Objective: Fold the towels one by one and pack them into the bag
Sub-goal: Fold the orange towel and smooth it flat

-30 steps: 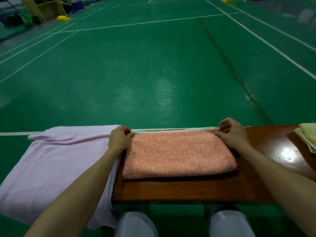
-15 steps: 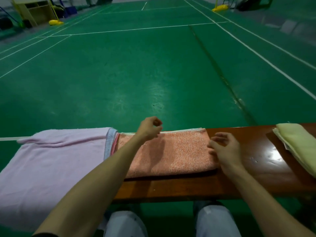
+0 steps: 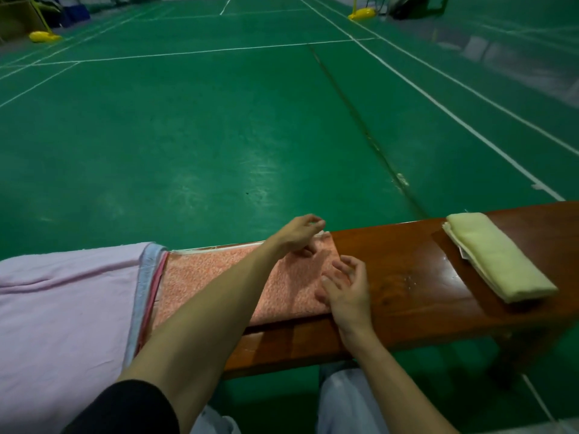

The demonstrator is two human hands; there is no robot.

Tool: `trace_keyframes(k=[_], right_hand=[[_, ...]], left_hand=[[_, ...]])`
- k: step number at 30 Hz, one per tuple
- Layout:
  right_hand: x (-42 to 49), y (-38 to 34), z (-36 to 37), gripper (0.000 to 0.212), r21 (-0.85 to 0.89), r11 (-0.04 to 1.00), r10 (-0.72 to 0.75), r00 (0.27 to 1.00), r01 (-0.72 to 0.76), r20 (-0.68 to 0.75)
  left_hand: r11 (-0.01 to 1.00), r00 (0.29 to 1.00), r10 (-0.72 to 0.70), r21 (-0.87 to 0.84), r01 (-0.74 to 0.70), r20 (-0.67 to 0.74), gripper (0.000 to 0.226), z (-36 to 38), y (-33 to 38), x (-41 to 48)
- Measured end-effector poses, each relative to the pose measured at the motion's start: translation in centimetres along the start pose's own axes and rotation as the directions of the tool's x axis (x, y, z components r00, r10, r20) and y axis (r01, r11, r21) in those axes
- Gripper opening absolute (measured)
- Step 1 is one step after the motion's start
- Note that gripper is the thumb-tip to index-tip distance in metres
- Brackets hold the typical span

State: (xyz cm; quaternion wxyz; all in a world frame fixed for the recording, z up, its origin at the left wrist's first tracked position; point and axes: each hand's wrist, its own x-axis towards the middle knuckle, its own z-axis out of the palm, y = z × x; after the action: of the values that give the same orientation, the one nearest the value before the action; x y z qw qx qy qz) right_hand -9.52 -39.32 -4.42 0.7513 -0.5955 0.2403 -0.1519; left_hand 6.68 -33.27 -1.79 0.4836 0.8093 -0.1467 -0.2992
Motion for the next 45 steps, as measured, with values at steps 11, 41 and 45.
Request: trace_keyframes(k=[11,41,45], right_hand=[[-0.1,0.8,-0.7,0.048,0.031,0.999,-0.022,0.999,0.020,0.049],[-1.6,1.5,-1.9,0.061,0.000,1.000,0.010,0.982,-0.010,-0.190],[-1.7,0.9,-1.8,0.059,0.074,0.996,0.062,0.975,-0.047,-0.213]], left_hand=[[0.995,0.996,-0.004,0.100,-0.004,0.084,0.044,0.0,-0.1,1.1],[0.919,0.994,-0.021,0.394,-0.022,0.104,0.066,0.5,0.8,1.0],[0.907,0.999,0.040,0.418,-0.044,0.018,0.063,0.3,0.0,0.6]])
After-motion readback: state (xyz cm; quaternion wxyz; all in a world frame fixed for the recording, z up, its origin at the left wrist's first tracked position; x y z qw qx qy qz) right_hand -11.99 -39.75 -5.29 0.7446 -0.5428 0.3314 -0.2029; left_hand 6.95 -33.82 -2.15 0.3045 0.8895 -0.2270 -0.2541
